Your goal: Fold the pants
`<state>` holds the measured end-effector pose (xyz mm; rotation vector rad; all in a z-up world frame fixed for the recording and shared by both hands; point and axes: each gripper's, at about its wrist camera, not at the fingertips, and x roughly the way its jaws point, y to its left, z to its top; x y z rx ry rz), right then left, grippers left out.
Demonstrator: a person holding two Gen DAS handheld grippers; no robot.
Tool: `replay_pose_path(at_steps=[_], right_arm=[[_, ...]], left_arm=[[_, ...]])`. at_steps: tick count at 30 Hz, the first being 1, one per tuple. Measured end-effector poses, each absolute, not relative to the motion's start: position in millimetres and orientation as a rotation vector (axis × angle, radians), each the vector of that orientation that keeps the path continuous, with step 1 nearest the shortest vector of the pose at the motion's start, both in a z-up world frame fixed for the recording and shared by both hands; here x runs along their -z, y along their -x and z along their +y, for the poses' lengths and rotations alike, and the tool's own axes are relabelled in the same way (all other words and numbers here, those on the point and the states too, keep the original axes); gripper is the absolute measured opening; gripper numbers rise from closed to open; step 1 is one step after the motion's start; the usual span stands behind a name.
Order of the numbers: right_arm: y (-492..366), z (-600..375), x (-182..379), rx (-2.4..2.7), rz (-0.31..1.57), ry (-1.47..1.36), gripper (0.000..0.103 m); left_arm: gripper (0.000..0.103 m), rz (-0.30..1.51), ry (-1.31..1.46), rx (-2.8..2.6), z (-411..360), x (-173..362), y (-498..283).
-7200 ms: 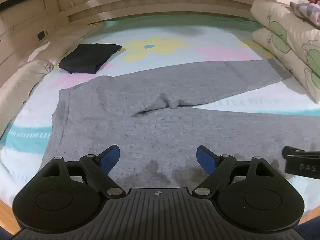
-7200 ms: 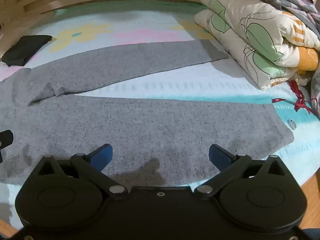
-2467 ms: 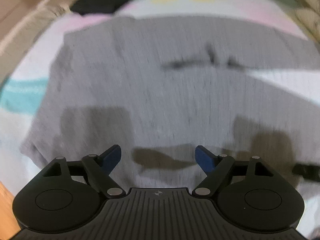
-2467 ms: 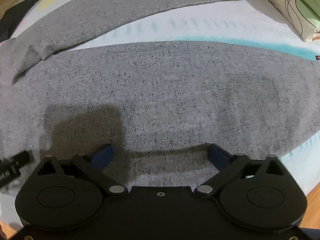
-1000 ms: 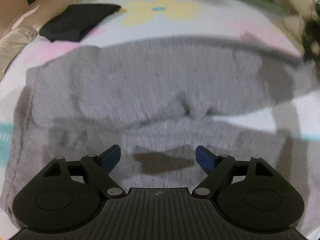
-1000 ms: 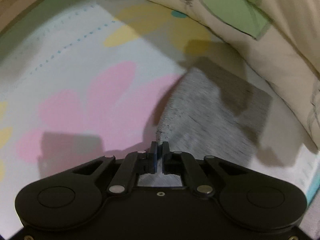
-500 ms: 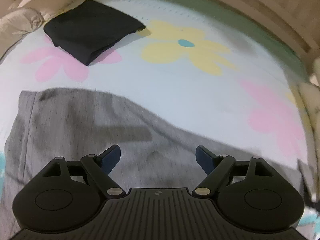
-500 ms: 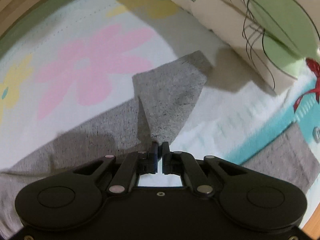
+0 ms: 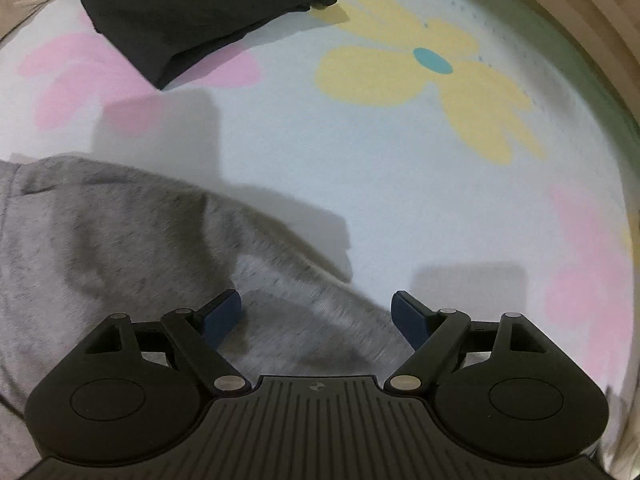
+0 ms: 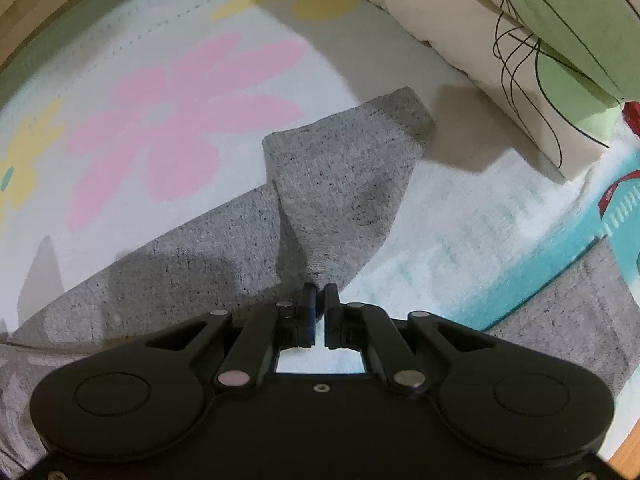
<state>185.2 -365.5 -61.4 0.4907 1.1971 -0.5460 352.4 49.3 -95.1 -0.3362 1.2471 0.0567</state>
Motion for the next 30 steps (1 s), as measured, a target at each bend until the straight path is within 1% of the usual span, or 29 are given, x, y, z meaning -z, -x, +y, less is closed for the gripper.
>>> replay_pose_path(at_steps=[1,2,3,4,5,7,11,15,18,20,23,28,30], right_arm=[[-185,-366,62,0.544,1.199,-0.491,0.005],[-185,-366,63,0.542,1.2,-0.489,0.005],[-185,-366,64,0.541,1.201,-0.487,0.005],[-185,-365,63,0.539,1.2,-0.482,0.005],[-185,-365,64,0.538,1.2,-0.476,0.005],[-185,-364,64,0.529,1.2,-0.471,0.005],[-175,-366,50,0.526,1.168,-0.48,0.005],[-141,-370,12,0.519,1.081,-0.5,0.005],[-99,-373,-13,0.503,1.022,-0.544,0.006],[-67,-374,-22,0.495,1.002,-0.565,0.006],[-31,-369,-17,0.512,1.018,-0.533,0.006],[10,-373,34,0.526,1.156,-0.561,0.006],[16,-374,55,0.535,1.227,-0.52,0.006]], left_arm=[[0.082,1.262,0.333,-0.058,47,97,-357],[0.071,1.285,0.333,-0.053,45,100,-360],[0.051,1.313,0.34,-0.035,44,106,-363],[0.001,1.333,0.357,-0.019,44,110,-365],[0.004,1.341,0.381,-0.02,45,111,-363],[0.004,1.296,0.395,-0.043,47,98,-350],[0.004,1.158,0.318,-0.004,42,37,-303],[0.004,0.997,0.264,0.047,44,-32,-221],[0.004,0.916,0.211,0.065,42,-53,-159],[0.004,0.908,0.204,0.083,45,-49,-122],[0.004,0.966,0.23,0.095,51,-22,-81],[0.004,1.128,0.219,0.065,62,40,-45],[0.004,1.173,0.193,0.055,63,62,-44]])
